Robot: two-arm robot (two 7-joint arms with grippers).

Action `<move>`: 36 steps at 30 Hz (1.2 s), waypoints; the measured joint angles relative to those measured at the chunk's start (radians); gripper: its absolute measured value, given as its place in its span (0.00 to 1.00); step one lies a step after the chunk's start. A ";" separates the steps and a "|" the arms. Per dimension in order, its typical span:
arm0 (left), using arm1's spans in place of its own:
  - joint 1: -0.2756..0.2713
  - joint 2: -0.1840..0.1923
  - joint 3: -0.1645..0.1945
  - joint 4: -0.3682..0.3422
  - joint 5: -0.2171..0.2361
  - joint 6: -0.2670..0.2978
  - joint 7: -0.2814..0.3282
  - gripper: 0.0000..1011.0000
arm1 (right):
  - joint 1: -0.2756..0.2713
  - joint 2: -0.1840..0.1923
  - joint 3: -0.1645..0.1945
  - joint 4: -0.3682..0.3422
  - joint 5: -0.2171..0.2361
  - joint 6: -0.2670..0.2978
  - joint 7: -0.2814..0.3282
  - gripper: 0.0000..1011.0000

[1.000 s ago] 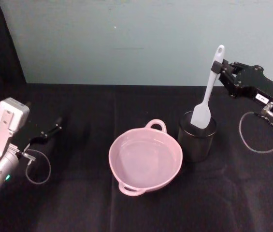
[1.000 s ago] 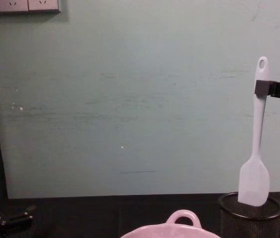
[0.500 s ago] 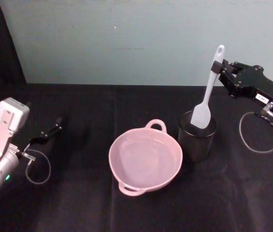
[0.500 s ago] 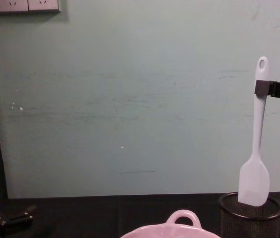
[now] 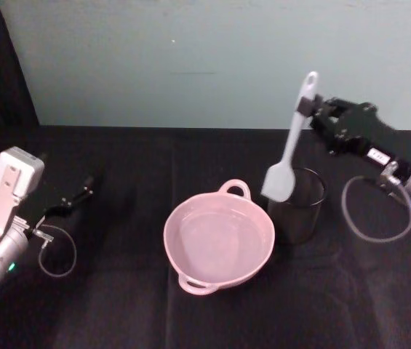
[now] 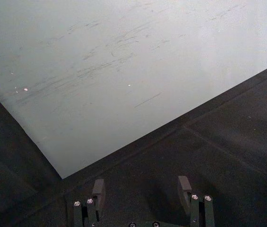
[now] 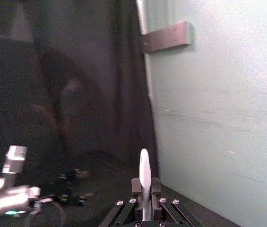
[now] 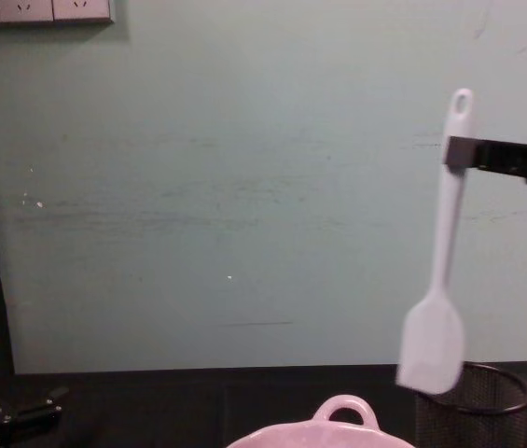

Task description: Use the one hand to pick up the spoon and stir the clear water in the bowl.

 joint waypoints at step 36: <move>0.000 0.000 0.000 0.000 0.000 0.000 0.000 0.99 | -0.019 -0.163 -0.154 0.156 -0.165 -0.142 0.126 0.11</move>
